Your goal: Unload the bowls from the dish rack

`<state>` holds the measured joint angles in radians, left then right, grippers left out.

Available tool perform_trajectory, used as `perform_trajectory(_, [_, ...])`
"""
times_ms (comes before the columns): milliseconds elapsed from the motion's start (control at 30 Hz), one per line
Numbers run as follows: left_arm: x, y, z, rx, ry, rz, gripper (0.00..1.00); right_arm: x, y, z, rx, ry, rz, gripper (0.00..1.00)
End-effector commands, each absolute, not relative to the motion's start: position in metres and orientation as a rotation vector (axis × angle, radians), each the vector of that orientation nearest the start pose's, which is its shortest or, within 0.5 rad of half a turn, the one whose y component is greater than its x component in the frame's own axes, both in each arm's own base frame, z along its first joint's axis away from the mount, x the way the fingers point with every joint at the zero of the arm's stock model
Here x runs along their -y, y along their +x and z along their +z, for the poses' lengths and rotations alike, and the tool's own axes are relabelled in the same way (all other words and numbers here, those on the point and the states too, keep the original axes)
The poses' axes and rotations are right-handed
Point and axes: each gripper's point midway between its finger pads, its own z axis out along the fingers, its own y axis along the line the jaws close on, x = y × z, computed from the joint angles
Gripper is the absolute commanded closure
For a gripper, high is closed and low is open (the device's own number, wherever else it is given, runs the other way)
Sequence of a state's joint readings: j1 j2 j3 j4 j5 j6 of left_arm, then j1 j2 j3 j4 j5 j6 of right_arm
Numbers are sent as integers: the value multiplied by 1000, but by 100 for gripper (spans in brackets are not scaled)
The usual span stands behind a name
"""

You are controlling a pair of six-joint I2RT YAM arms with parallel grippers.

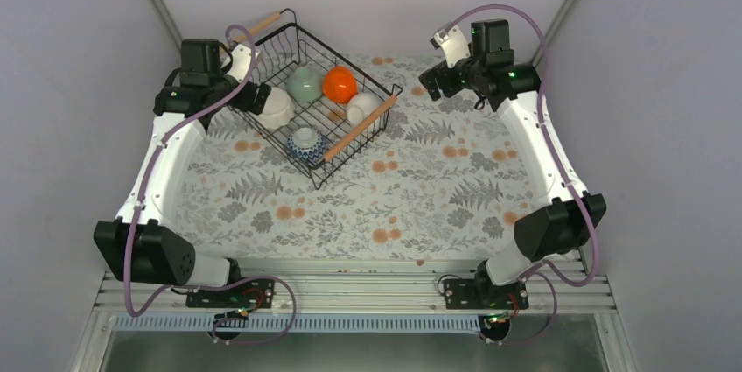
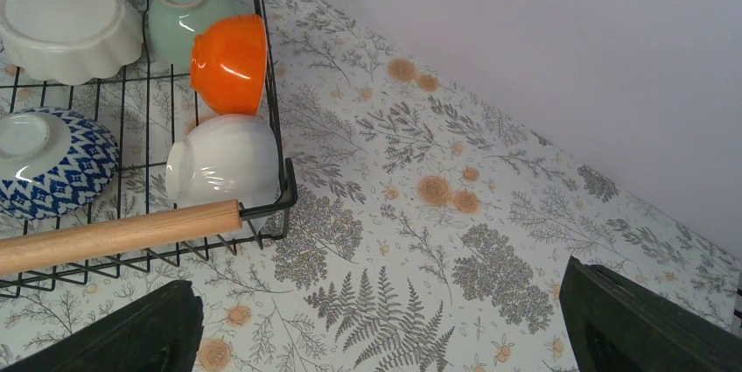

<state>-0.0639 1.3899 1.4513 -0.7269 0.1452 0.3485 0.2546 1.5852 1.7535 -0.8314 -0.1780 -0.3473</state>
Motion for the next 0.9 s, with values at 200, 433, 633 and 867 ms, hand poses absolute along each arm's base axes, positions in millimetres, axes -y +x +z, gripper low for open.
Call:
perform_trajectory(200, [49,405,314,-2122,522,15,0,-146,422,332,-2075,-772,150,0])
perform_trajectory(433, [70,416,304,-2160,666,41,0,-143,423,325,-2099,-769,133,0])
perform_trajectory(633, [98,429,268,-2375,868,-19,0,-142,422,322,-2108,-766,126,0])
perform_trajectory(867, [115,439,222,-2534,1043,6,6,-141,421,308,-2152,-782,127,0])
